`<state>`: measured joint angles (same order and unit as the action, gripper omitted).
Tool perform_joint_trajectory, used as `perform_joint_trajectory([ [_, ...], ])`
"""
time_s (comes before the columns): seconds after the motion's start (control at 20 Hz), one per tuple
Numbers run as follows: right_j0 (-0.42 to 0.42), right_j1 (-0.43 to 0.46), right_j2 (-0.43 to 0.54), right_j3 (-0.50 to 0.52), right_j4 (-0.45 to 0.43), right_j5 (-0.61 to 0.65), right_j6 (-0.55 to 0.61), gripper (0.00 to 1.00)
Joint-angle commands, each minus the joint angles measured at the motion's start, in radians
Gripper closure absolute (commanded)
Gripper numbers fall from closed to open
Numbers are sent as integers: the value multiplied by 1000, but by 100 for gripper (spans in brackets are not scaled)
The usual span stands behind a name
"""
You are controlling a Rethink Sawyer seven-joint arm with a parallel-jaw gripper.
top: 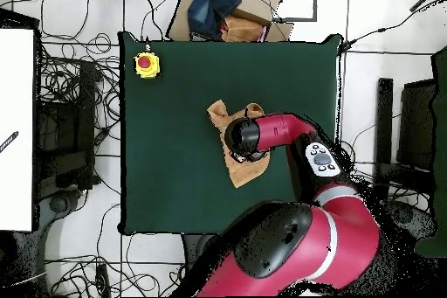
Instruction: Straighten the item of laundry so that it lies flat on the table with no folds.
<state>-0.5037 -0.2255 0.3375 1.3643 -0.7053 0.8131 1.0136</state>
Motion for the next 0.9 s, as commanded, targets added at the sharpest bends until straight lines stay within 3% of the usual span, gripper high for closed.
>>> perform_joint_trajectory([
  [0.05, 19, 36, 46, 23, -62, -40, -112, 0],
  [0.9, 7, 92, 35, -2, -118, -94, -92, 0],
])
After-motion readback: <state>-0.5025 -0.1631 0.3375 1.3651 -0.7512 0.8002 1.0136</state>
